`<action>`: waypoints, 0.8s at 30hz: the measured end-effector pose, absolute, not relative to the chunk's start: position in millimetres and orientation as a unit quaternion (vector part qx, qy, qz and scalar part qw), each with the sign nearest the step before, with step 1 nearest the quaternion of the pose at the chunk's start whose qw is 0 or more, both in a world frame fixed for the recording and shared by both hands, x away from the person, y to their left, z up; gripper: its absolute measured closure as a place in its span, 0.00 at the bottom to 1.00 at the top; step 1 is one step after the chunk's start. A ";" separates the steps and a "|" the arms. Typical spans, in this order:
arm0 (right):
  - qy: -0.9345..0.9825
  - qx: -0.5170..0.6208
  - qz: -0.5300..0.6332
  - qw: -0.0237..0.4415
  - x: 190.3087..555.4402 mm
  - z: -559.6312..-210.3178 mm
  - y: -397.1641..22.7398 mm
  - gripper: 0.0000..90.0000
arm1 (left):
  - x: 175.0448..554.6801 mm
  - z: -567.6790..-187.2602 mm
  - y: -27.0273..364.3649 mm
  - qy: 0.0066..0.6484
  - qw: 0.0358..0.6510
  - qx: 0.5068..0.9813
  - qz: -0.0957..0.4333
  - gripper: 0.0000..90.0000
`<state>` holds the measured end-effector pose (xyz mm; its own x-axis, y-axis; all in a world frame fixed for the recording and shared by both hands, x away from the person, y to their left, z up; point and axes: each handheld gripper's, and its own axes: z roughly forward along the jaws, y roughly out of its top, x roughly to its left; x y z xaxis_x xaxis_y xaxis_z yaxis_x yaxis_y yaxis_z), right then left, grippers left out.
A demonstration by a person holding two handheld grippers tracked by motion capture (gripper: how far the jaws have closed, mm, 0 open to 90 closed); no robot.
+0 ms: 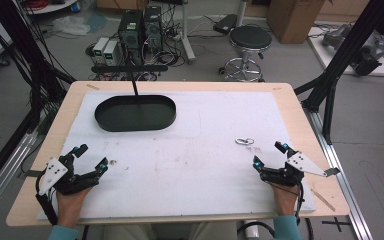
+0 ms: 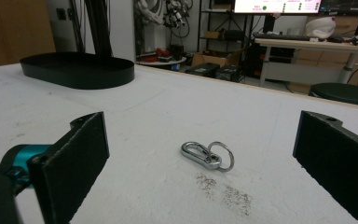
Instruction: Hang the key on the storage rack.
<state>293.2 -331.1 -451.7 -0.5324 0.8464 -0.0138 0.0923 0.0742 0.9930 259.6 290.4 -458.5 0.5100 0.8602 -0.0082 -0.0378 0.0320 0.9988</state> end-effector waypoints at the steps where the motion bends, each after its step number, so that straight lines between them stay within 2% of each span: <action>1: 0.656 0.358 0.580 0.324 293.5 -450.2 -331.8 0.03 | 259.6 -458.5 290.4 0.344 0.630 0.598 0.356 0.16; 14: 0.676 0.343 0.557 0.338 311.3 -408.7 -347.6 0.03 | 259.8 -458.3 290.5 0.344 0.628 0.601 0.355 0.16; 18: 0.703 0.334 0.544 0.312 322.8 -397.1 -349.6 0.03 | 259.8 -458.3 290.5 0.344 0.628 0.601 0.355 0.16; 24: 0.731 0.325 0.521 0.299 339.3 -382.7 -352.6 0.03 | 259.8 -458.3 290.5 0.344 0.628 0.601 0.355 0.16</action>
